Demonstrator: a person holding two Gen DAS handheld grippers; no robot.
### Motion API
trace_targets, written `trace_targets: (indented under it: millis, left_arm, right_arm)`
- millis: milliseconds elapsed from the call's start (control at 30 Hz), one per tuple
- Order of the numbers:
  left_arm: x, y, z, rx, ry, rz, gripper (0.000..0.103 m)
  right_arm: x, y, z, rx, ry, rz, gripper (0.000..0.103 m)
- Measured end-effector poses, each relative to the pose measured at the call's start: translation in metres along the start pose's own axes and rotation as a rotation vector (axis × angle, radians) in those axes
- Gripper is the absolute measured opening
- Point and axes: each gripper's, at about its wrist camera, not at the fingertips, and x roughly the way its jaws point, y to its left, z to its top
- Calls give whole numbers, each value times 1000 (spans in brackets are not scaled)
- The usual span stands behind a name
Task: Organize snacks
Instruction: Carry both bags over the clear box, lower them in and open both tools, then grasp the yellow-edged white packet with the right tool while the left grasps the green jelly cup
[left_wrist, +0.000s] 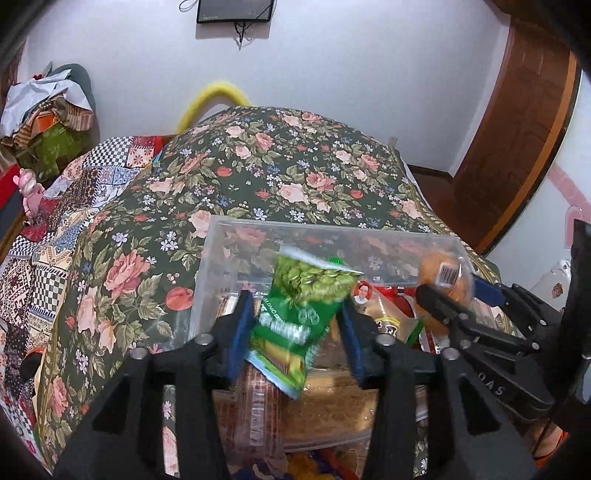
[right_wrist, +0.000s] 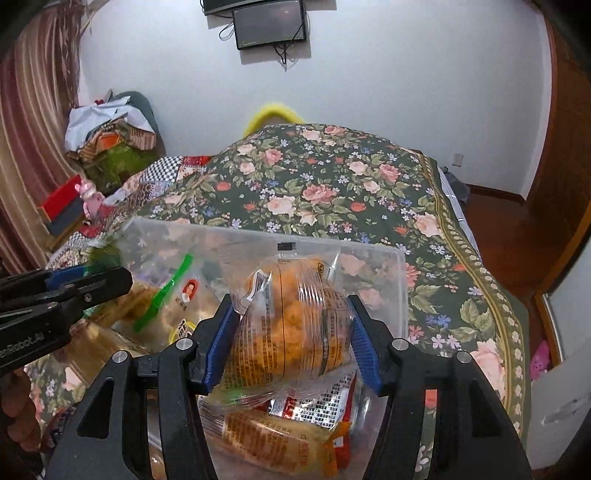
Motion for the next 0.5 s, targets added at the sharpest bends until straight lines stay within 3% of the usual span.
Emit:
trace_targets:
  millis: [100,233,500]
  left_arm:
    - [-10,-4,-2,32,-35,19,53]
    - [-30,-3,-5,42,-56,-1,60]
    - [-75,7,-14,51,-88,-35,66]
  right_arm:
    - [0,0,-1,8,13,6,61]
    - [-17,-4,-1,41,-31,17,75]
    - [-66,-4,-10,28,-92,39,78]
